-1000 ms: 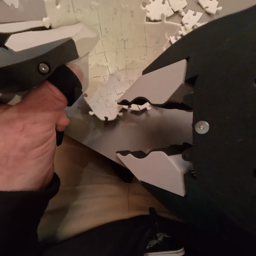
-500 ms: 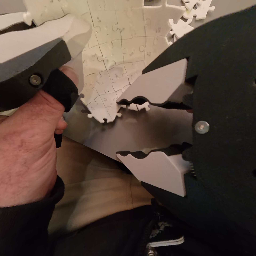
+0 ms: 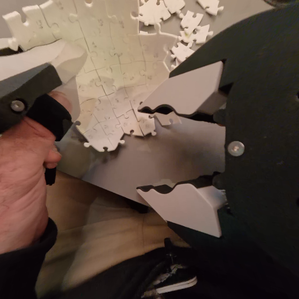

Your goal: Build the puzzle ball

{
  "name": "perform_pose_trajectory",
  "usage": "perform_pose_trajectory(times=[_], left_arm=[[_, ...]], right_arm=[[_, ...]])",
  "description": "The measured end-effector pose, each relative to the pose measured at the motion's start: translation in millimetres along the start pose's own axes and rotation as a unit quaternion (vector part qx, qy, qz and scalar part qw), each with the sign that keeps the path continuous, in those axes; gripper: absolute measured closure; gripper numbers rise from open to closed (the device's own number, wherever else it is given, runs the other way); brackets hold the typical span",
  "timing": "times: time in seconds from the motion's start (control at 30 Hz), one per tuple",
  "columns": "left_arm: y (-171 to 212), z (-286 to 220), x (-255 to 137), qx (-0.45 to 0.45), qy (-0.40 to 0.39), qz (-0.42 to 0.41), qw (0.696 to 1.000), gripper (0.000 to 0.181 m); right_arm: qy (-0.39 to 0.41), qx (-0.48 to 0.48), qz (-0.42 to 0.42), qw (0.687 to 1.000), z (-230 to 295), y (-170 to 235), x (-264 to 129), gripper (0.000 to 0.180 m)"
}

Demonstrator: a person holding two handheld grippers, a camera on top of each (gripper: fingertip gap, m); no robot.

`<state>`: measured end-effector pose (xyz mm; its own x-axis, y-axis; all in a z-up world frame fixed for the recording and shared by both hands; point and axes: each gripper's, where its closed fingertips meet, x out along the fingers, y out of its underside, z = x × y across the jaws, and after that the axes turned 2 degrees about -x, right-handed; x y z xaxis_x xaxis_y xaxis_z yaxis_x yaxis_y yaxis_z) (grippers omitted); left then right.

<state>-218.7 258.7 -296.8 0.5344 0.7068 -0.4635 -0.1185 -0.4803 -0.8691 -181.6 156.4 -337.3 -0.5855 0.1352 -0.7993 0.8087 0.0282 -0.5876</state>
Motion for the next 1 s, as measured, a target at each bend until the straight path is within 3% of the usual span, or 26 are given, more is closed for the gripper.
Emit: perform_pose_trajectory(times=[0.23, 1.0], left_arm=[[-0.9, -2.7, -0.4, 0.018, -0.008, 0.005, 1.000, 0.173], [-5.1, -7.2, 0.1, 0.050, -0.013, 0.006, 0.999, 0.173]], right_arm=[[-0.014, 0.009, 0.026, 1.000, 3.8, 4.4, 3.4, 0.079], [-0.058, 0.002, 0.085, 0.995, 11.4, 6.6, 7.3, 0.071]])
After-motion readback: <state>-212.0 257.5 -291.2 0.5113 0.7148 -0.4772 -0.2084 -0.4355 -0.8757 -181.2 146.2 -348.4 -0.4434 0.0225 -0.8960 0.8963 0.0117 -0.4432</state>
